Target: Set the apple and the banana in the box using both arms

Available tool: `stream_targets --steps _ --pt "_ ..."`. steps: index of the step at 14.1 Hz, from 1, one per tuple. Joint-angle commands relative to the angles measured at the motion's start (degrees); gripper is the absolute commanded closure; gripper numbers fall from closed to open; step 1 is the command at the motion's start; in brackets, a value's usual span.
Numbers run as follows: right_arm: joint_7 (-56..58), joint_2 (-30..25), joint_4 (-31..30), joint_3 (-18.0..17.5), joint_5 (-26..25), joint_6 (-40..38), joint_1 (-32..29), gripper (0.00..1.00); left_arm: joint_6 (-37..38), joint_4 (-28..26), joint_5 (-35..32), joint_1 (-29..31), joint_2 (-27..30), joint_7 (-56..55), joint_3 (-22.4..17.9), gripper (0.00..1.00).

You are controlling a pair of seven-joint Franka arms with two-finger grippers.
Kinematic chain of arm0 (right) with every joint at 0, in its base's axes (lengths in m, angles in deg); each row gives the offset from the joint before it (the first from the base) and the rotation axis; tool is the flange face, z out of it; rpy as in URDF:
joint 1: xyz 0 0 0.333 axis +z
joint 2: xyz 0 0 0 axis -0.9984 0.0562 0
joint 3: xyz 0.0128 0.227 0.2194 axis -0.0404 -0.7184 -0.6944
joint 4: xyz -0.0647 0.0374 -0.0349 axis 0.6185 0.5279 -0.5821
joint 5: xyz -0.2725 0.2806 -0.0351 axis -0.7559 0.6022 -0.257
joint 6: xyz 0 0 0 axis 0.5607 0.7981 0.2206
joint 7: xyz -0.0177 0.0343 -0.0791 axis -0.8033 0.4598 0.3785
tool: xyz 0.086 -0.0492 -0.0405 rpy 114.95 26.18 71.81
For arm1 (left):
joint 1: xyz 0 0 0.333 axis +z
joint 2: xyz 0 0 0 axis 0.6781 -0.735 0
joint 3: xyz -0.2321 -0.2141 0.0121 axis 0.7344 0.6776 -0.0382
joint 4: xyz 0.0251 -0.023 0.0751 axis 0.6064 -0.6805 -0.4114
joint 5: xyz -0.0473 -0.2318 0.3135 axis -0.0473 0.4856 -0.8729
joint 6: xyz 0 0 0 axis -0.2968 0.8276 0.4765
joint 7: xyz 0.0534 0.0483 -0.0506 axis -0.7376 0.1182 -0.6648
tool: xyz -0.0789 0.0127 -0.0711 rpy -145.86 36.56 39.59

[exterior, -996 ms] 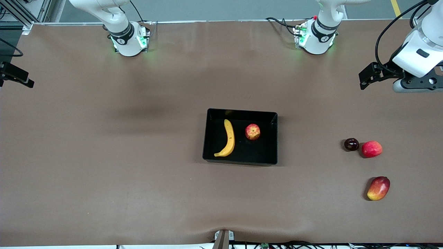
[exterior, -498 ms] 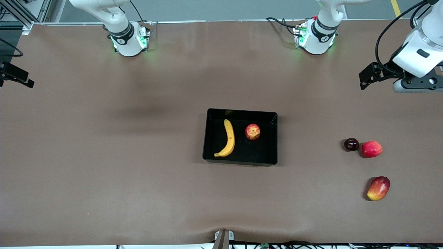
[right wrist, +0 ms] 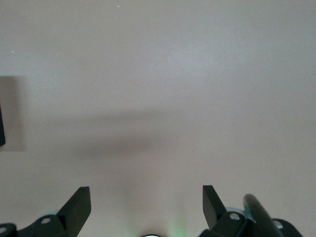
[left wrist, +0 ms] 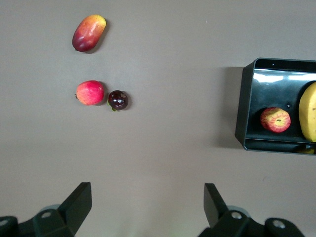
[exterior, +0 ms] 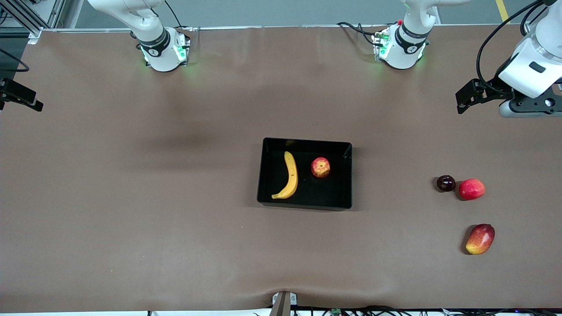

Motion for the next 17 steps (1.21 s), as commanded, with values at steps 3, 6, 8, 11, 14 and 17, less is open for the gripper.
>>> stream_targets --steps 3,6,8,11,14,17 --pt "-0.8 -0.8 -0.2 -0.1 -0.1 -0.5 -0.2 0.0 0.0 0.3 1.0 0.0 0.7 0.9 -0.3 0.0" --pt "-0.8 -0.8 -0.2 -0.1 -0.1 -0.5 -0.2 0.0 0.0 0.9 1.0 0.0 0.6 0.7 -0.3 0.0" --pt "-0.8 -0.8 -0.2 -0.1 -0.1 -0.5 -0.2 0.0 0.0 0.9 1.0 0.1 0.6 0.4 -0.3 0.0" --pt "-0.8 -0.8 -0.2 -0.1 -0.1 -0.5 -0.2 0.0 0.0 0.9 1.0 0.1 0.6 0.4 -0.3 0.0" --pt "-0.8 -0.8 -0.2 -0.1 -0.1 -0.5 -0.2 0.0 0.1 1.1 1.0 0.0 0.5 0.2 -0.3 0.0" --pt "-0.8 -0.8 -0.2 -0.1 -0.1 -0.5 -0.2 0.0 0.4 1.3 1.0 0.0 0.3 0.2 -0.3 0.0"
